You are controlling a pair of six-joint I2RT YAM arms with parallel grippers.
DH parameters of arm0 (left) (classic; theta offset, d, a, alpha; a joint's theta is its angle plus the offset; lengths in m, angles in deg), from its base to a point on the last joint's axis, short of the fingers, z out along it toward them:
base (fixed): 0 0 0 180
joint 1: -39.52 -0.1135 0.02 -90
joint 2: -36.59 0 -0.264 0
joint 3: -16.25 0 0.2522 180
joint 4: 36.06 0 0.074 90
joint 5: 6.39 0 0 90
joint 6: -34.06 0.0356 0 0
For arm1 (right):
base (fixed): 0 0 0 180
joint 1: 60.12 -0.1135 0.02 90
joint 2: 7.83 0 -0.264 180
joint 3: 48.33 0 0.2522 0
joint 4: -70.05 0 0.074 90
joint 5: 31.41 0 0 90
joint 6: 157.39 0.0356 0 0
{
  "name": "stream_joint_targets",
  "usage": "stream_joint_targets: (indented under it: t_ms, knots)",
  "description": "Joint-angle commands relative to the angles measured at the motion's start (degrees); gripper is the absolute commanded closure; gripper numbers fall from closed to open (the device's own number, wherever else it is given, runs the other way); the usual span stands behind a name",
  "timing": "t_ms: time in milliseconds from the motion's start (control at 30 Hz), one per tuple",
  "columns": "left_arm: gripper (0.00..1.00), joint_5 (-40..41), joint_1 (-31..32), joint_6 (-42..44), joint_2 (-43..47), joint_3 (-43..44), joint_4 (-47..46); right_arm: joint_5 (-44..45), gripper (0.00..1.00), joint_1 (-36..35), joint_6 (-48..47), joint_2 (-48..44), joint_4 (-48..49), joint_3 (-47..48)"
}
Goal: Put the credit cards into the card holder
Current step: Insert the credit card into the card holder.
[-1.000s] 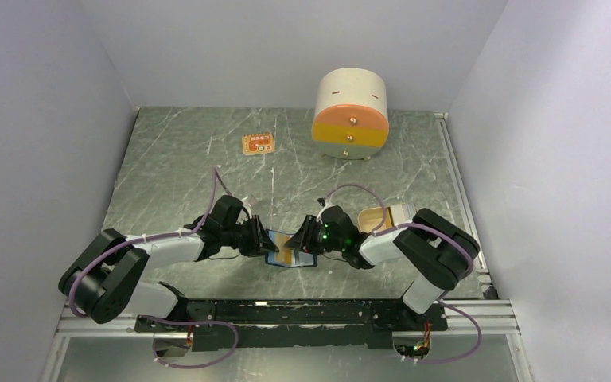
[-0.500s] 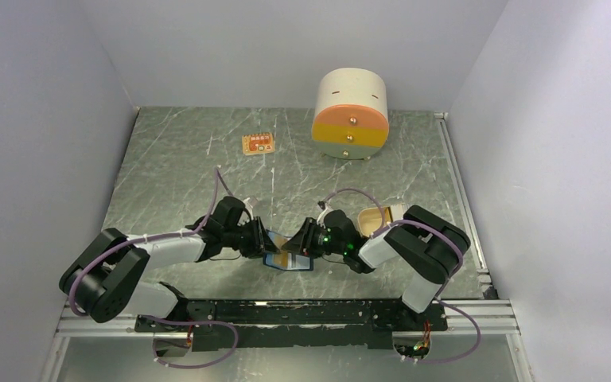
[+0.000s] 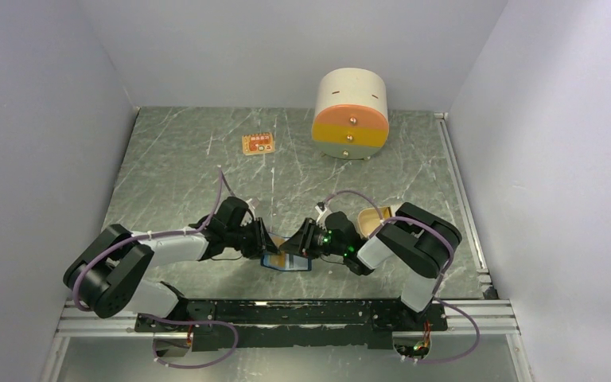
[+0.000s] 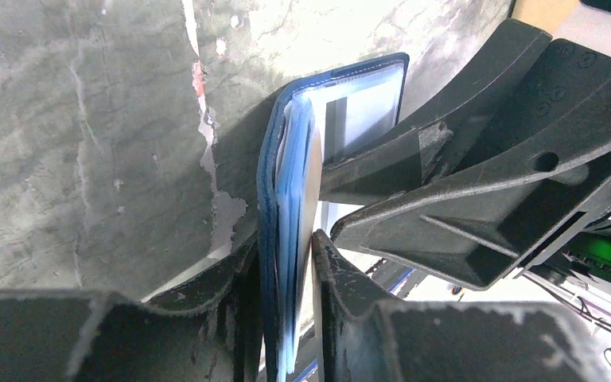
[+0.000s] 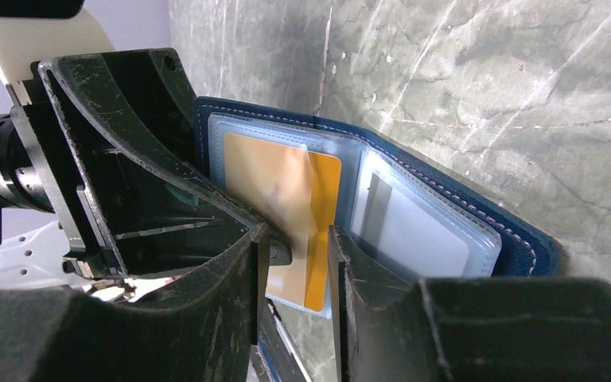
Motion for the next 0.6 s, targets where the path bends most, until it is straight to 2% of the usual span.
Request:
stream_joint_targets:
  t_ms: [0,133,400,567]
  knots:
    - [0.69,1.1,0.6,0.6,-0.7,2.0,-0.7,-1.0,0.64,-0.4,0.2,0.5,1.7,0.4]
    - [0.7,1.1,0.8,0.5,-1.5,2.0,-1.1,-1.4,0.64,-0.4,1.3,1.4,3.8,0.3]
    - [0.69,1.9,1.3,0.7,-0.1,3.1,1.4,-1.0,0.64,-0.3,1.0,0.6,2.1,-0.5]
    - [0.66,3.5,1.3,0.6,3.6,3.0,4.2,2.0,0.61,0.2,-4.0,-5.5,-11.4,0.8]
